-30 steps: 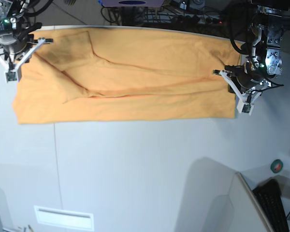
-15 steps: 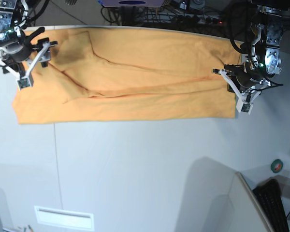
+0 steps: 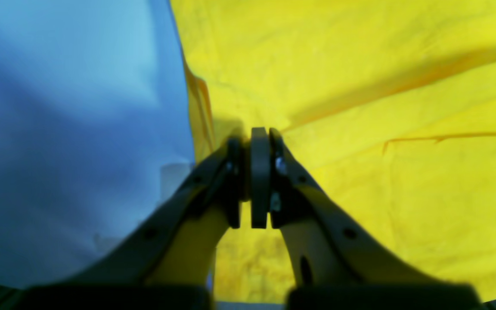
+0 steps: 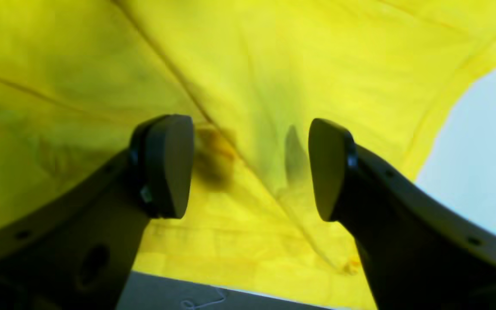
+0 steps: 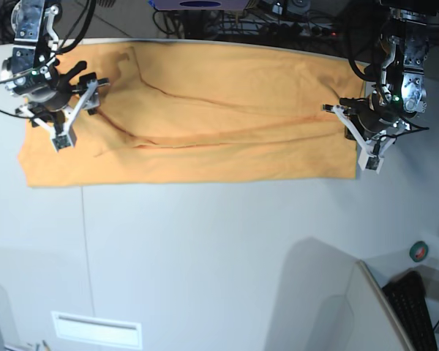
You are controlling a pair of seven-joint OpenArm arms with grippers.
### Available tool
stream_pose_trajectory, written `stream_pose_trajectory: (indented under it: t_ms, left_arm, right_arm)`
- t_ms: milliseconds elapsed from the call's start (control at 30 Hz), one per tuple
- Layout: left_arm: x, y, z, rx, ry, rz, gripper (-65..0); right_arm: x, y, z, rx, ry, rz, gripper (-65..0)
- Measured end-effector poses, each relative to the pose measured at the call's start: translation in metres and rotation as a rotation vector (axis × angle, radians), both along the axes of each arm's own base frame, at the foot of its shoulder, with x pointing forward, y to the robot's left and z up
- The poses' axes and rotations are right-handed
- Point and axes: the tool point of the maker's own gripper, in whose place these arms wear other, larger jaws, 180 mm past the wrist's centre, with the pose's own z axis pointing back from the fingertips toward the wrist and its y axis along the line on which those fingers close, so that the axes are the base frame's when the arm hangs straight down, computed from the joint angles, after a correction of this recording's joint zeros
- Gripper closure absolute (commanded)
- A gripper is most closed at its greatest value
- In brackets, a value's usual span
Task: Layout the t-shirt on the table in an organized manner, then fold the t-shirt properly
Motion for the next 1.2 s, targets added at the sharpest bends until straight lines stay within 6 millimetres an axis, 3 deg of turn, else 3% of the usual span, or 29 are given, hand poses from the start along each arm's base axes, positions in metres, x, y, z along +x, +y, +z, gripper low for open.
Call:
stream_pose_trajectory:
  t_ms: [500,833,1000,1200]
  left_arm:
    - [0.001,-0.001,0.0,-0.003,-0.001,0.001,0.0]
    - [0.001,-0.001,0.0,-0.003,-0.001,0.002,0.0]
    - [0.001,-0.001,0.0,-0.003,-0.001,0.002,0.0]
    - [0.002,-0.001,0.0,-0.003,-0.003,0.002,0.0]
  right_arm:
    - [0.006,-0.018,-0.02,0.001,0.05,-0.033,-36.6]
    - [0.01,-0.023,-0.017,-0.007,0.041,-0.042,0.0]
    - [0.006,-0.024,-0.015,-0.02,0.068,-0.043,0.0]
    - [0.015,-0.026,0.025,-0.071,-0.018,-0.028,0.0]
